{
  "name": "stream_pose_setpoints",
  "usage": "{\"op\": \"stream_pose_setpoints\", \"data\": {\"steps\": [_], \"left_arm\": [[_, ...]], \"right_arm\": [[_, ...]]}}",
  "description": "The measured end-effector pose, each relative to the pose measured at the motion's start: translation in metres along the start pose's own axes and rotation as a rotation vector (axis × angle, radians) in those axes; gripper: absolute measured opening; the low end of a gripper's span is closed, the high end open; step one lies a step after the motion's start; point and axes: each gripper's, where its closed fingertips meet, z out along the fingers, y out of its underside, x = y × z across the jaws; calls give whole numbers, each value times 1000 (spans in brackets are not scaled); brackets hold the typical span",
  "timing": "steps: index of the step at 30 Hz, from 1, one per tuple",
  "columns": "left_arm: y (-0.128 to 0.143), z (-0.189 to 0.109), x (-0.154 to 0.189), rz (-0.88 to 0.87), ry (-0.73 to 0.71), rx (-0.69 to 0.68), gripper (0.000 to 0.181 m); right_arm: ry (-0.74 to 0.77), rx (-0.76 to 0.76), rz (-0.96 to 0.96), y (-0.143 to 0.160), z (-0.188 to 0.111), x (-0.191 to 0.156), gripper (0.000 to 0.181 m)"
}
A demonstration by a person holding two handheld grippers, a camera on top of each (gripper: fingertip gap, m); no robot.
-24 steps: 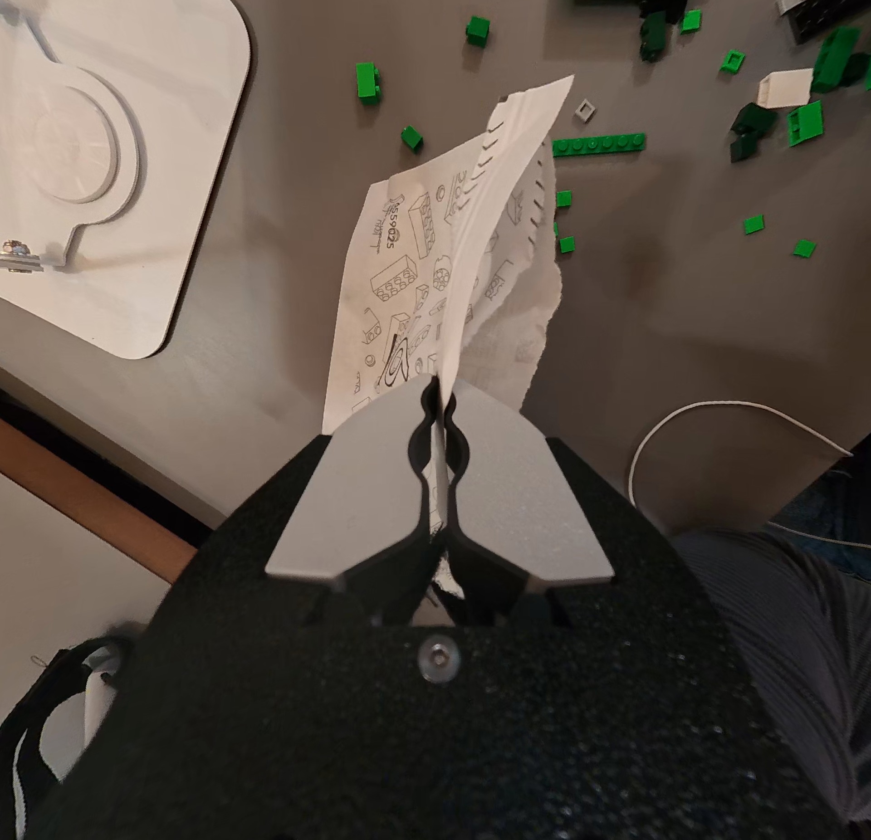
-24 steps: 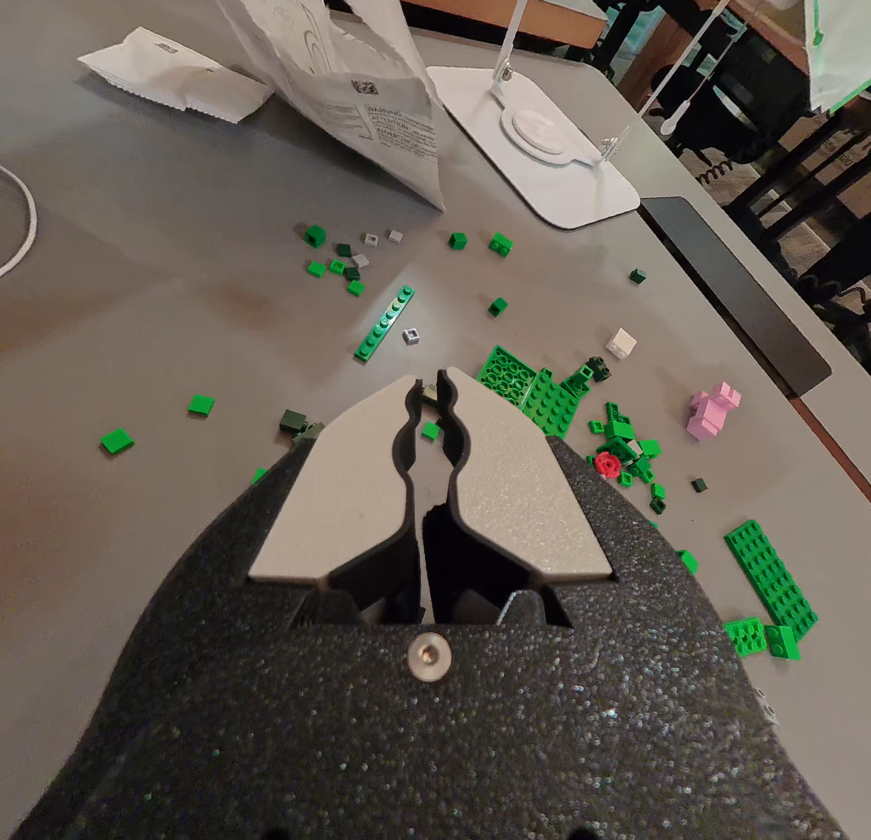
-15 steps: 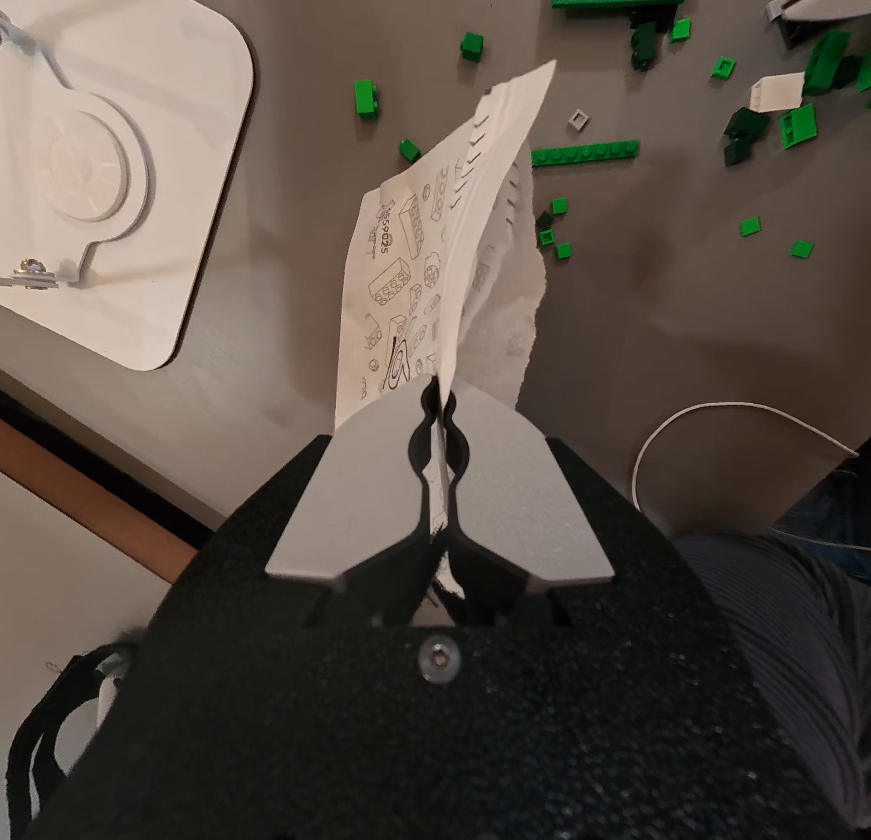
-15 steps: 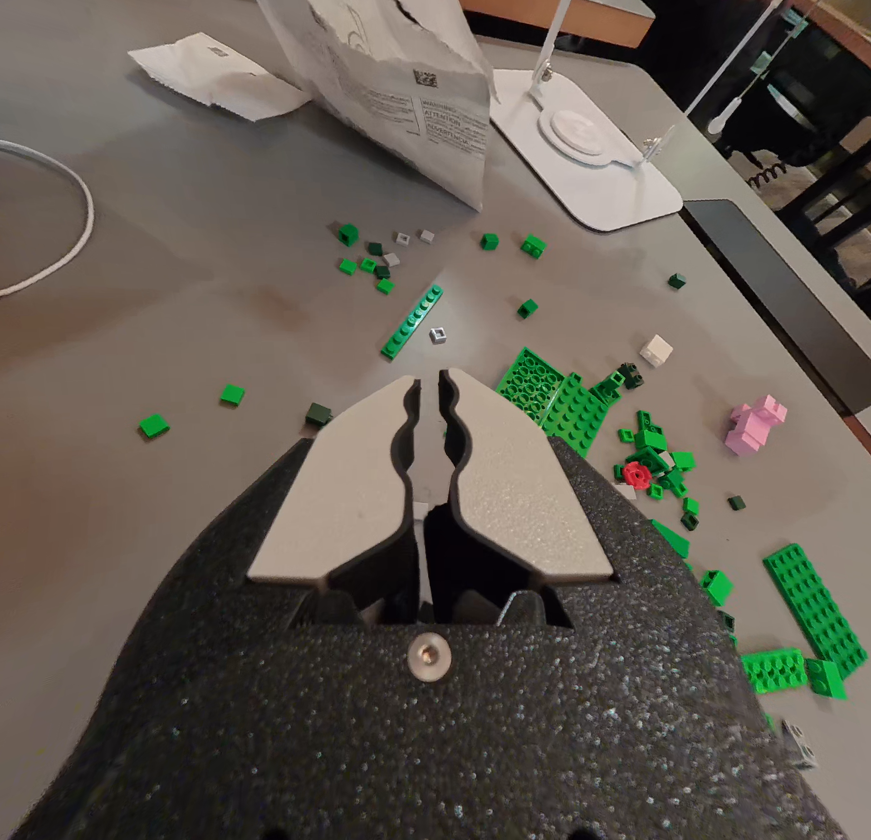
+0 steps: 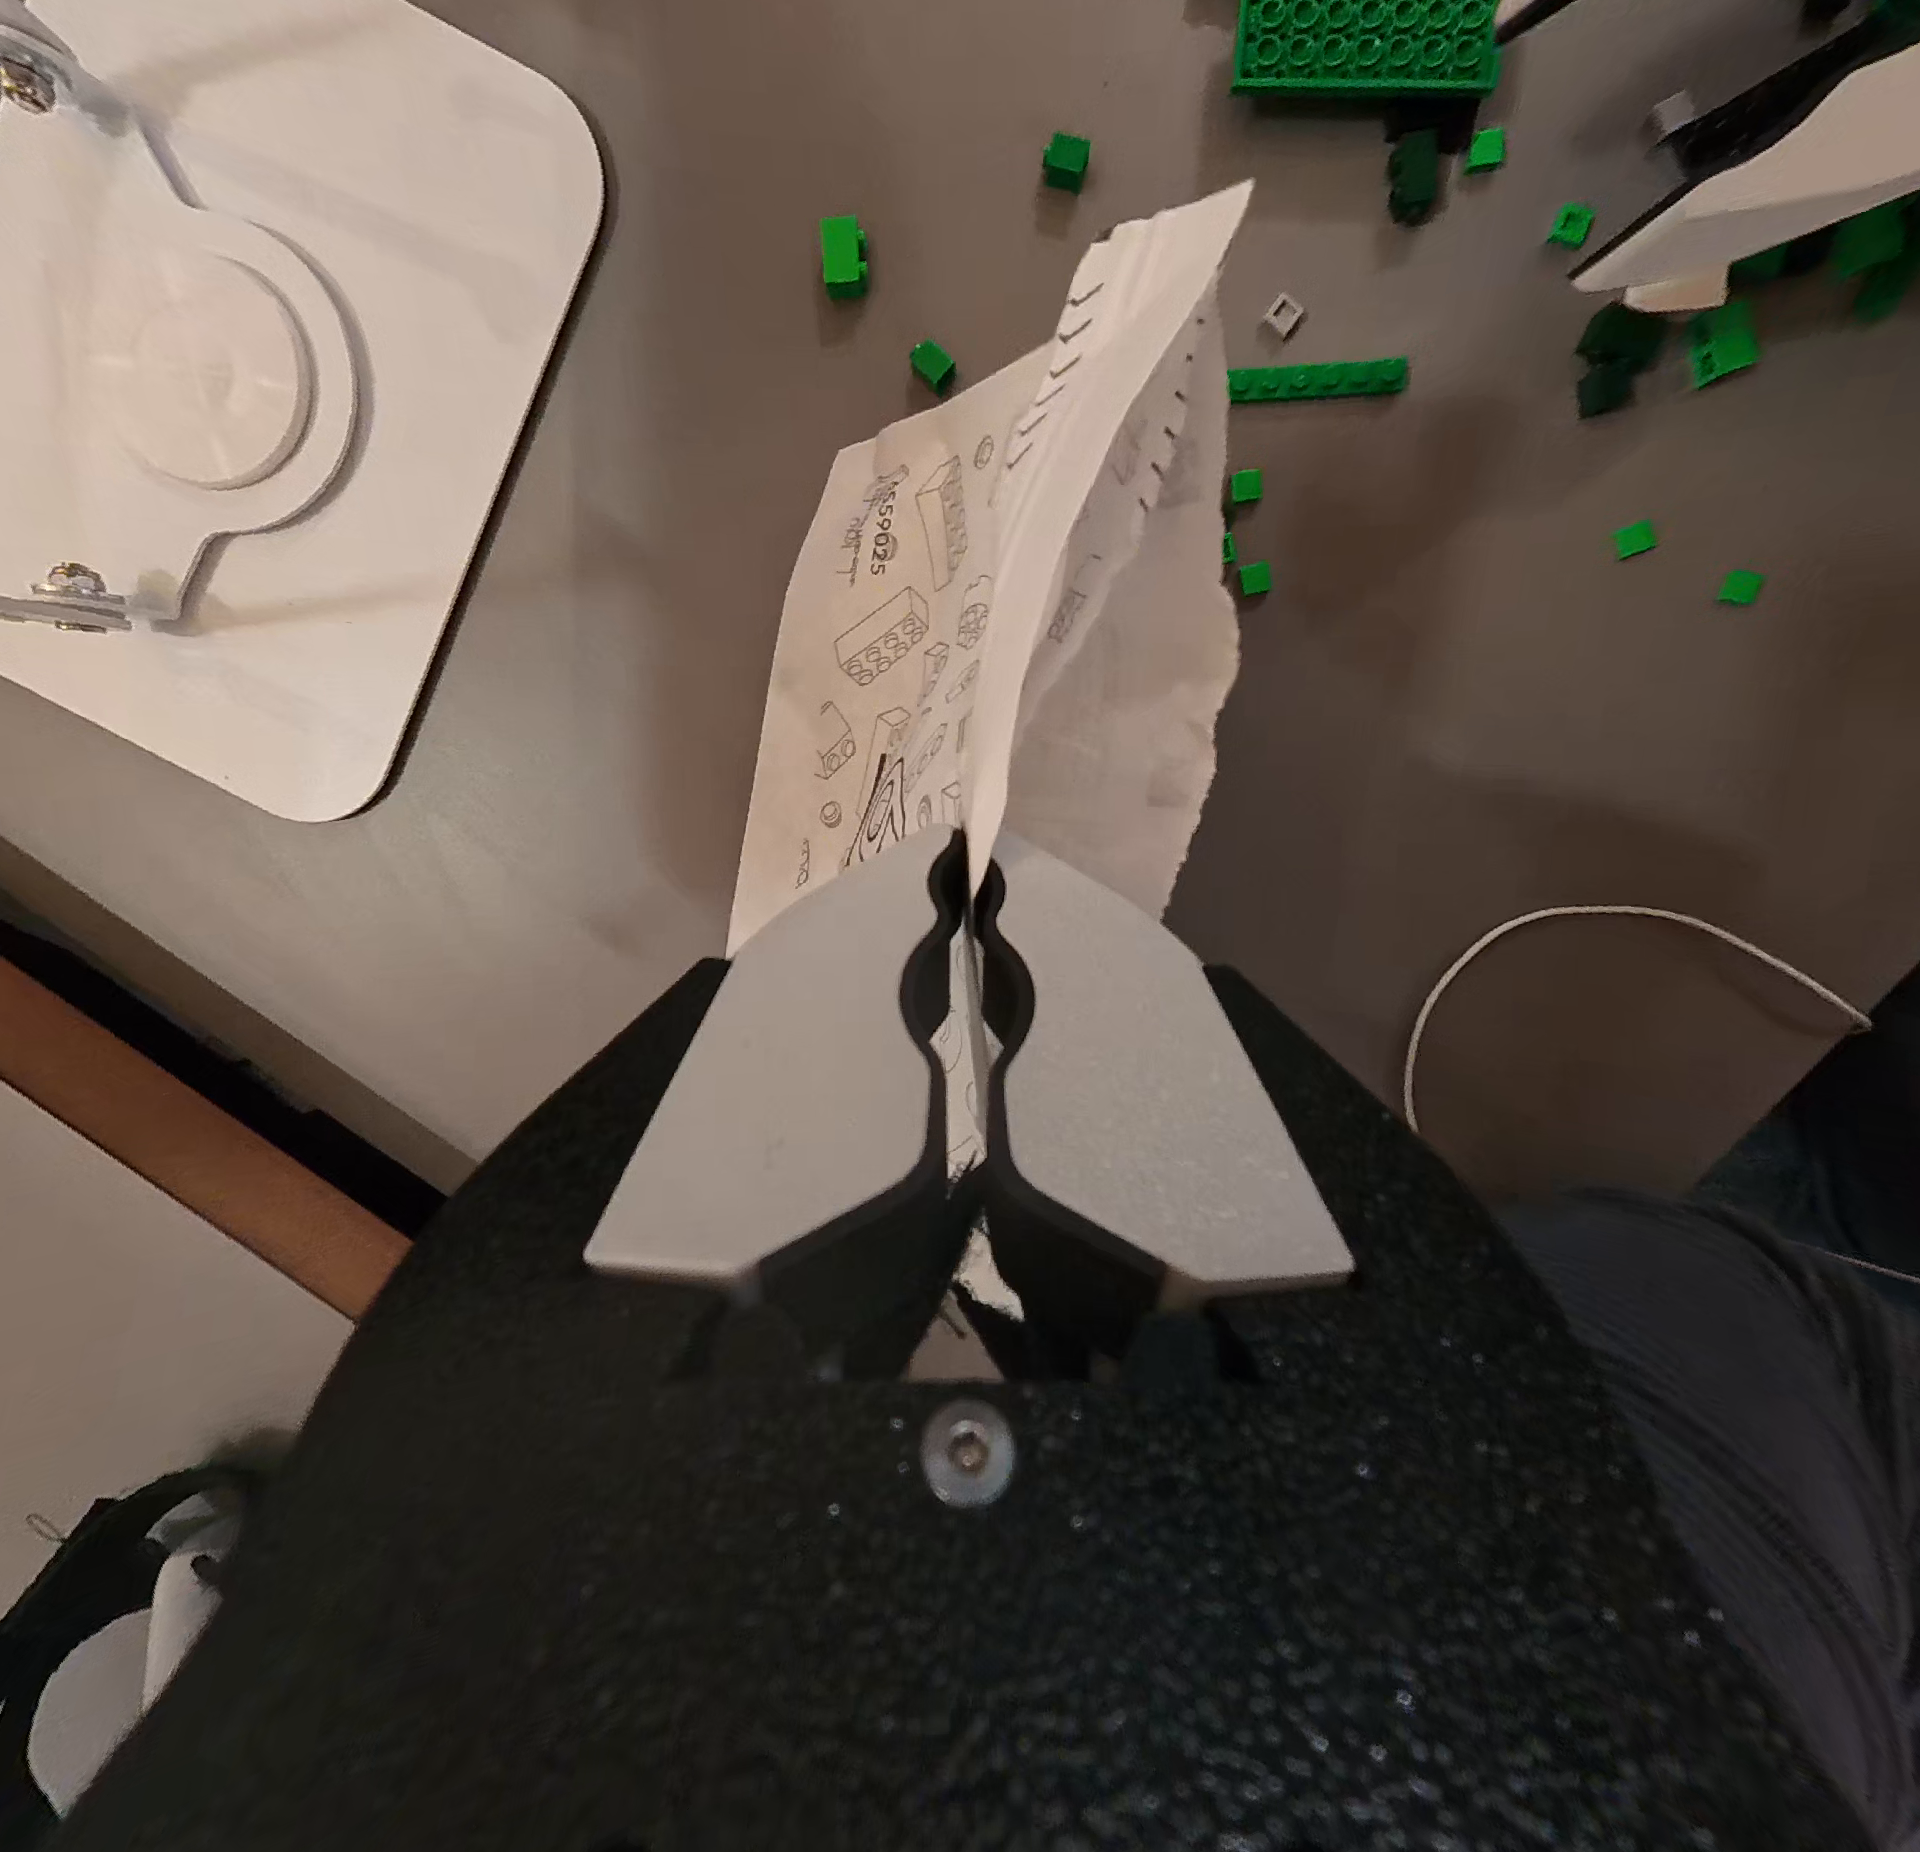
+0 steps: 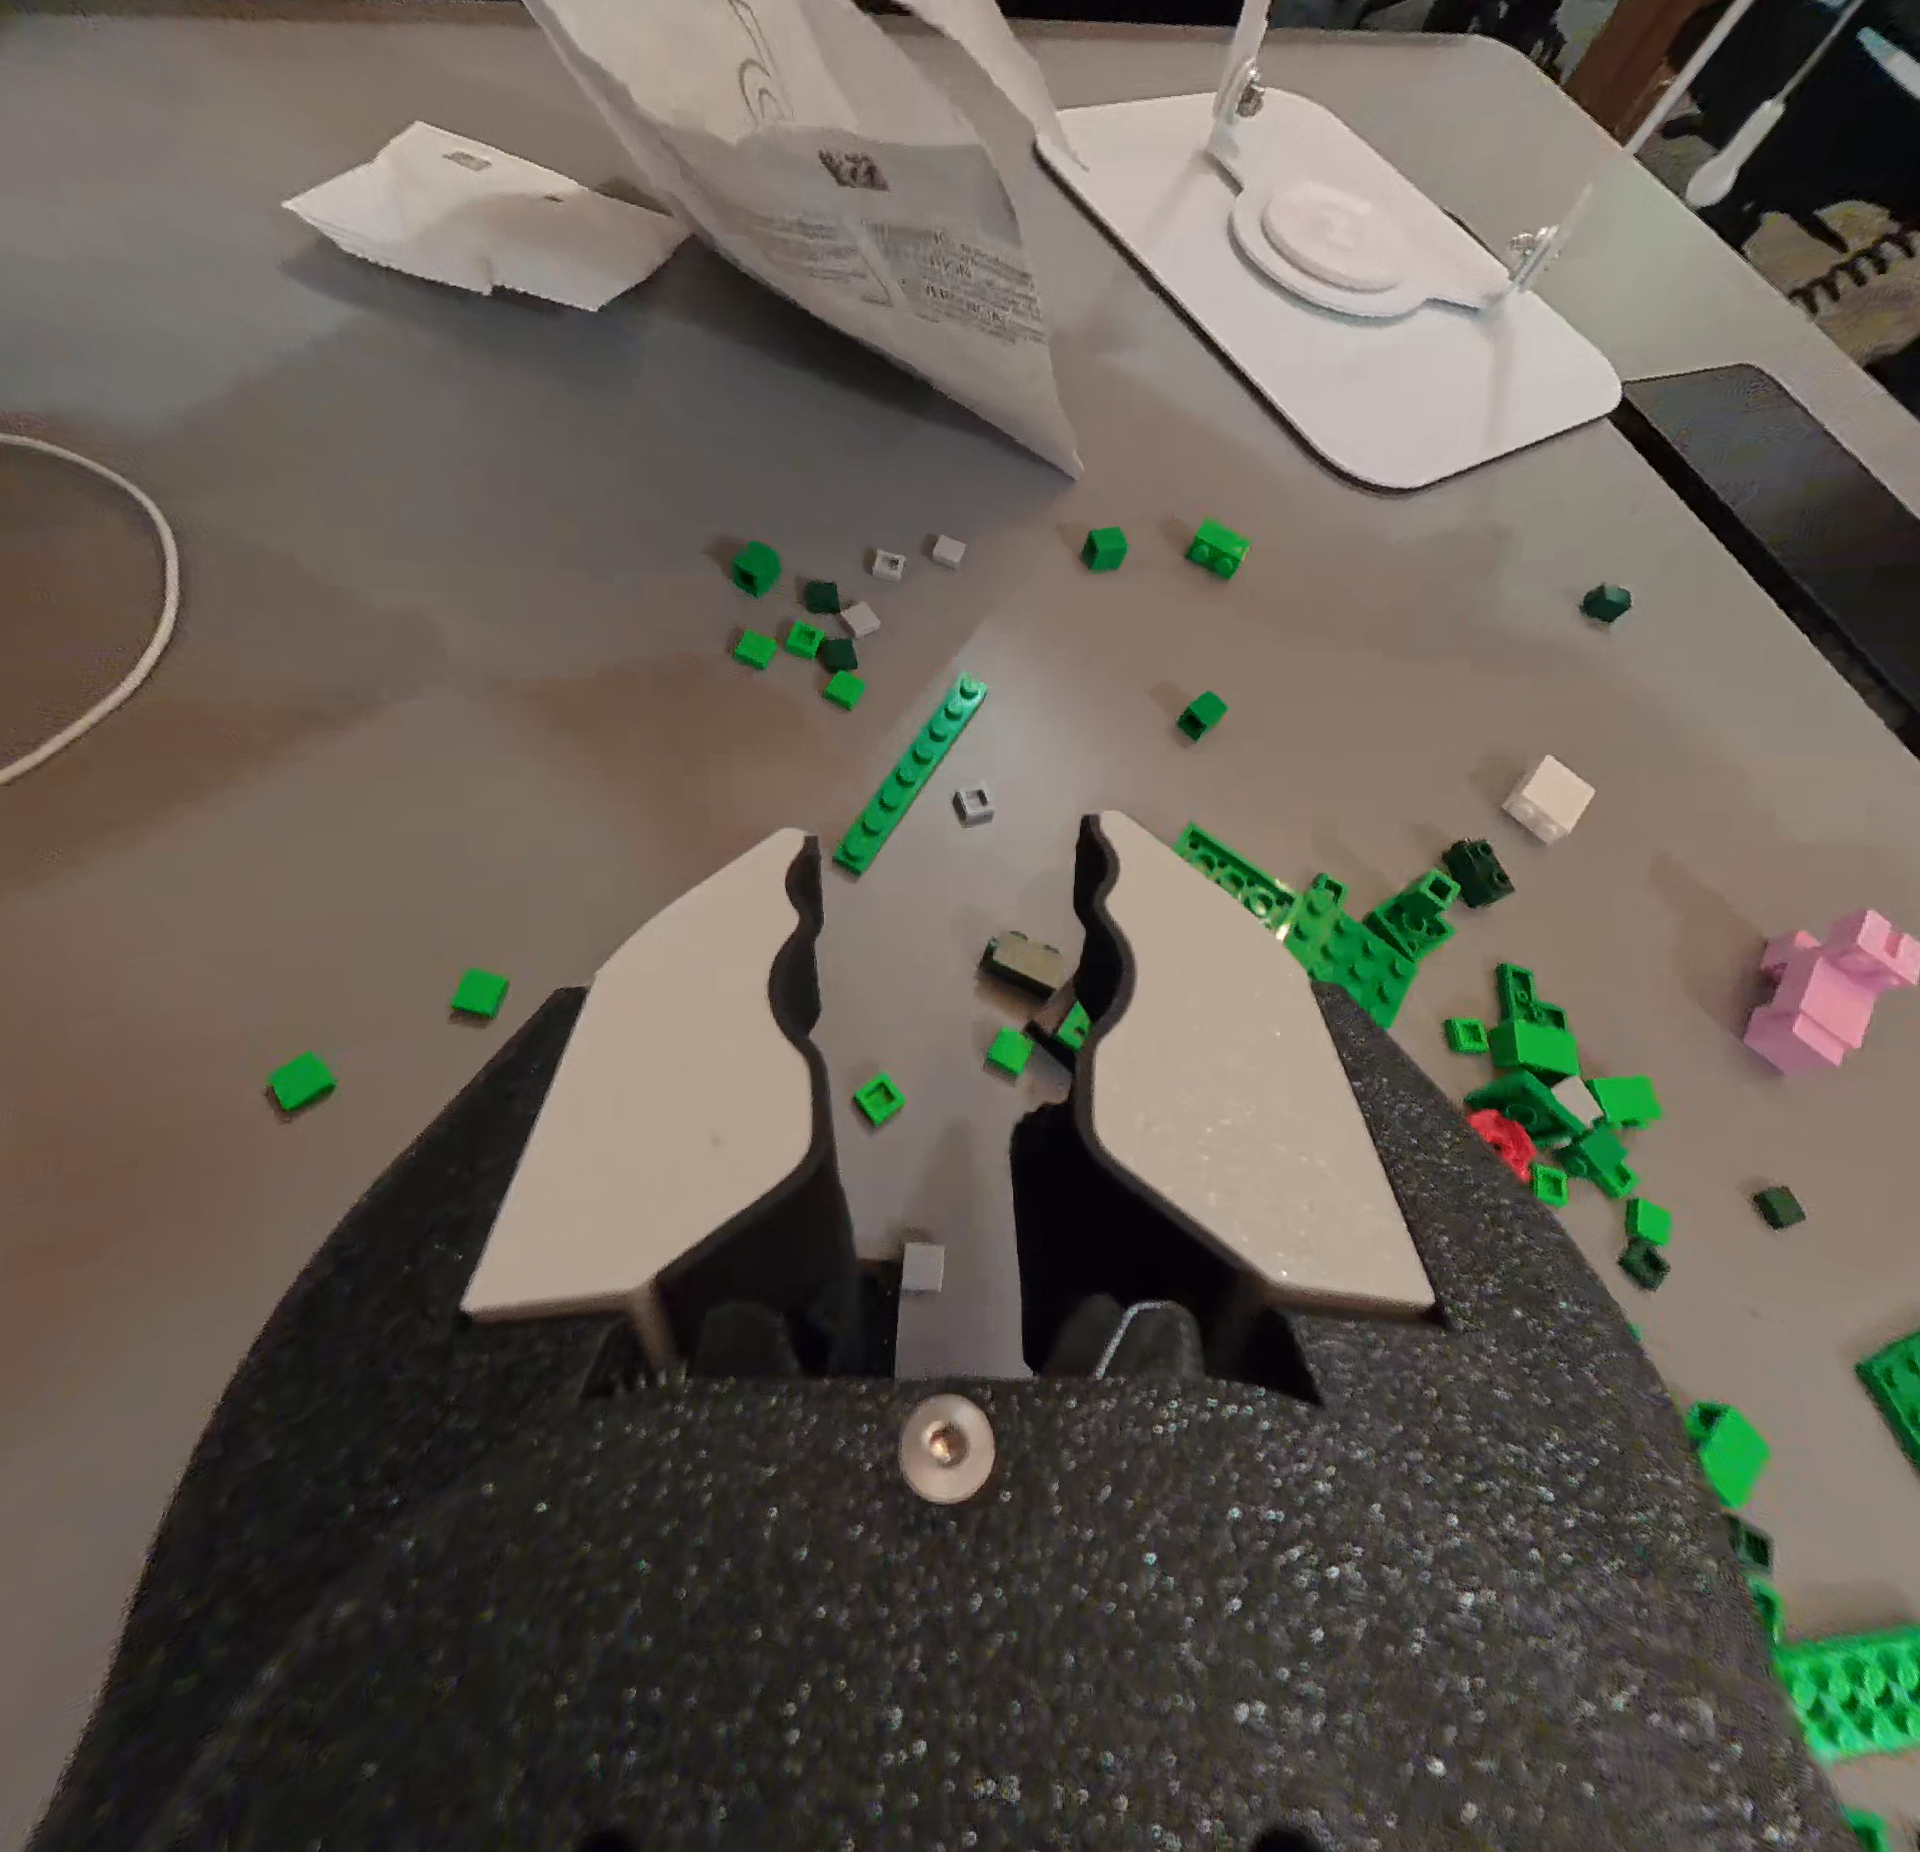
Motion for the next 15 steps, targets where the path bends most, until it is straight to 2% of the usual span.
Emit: {"op": "stream_pose_setpoints", "data": {"steps": [2, 5, 7, 9, 12, 15], "left_arm": [[0, 1, -1, -3, -1, -2, 0], [0, 2, -2, -2, -10, -15, 0], [1, 2, -3, -9, -25, -32, 0], [3, -1, -4, -11, -49, -43, 0], [3, -5, -4, -6, -70, -36, 0], [2, -6, -5, -9, -65, -22, 0]], "right_arm": [[-24, 0, -27, -10, 6, 3, 48], [-19, 22, -119, -46, 12, 19, 52], [-37, 55, -151, -75, 13, 24, 50], [-85, 48, -179, -89, 17, 22, 43], [-147, 11, -221, -90, 24, 14, 32], [-190, -50, -273, -73, 27, 7, 29]]}}
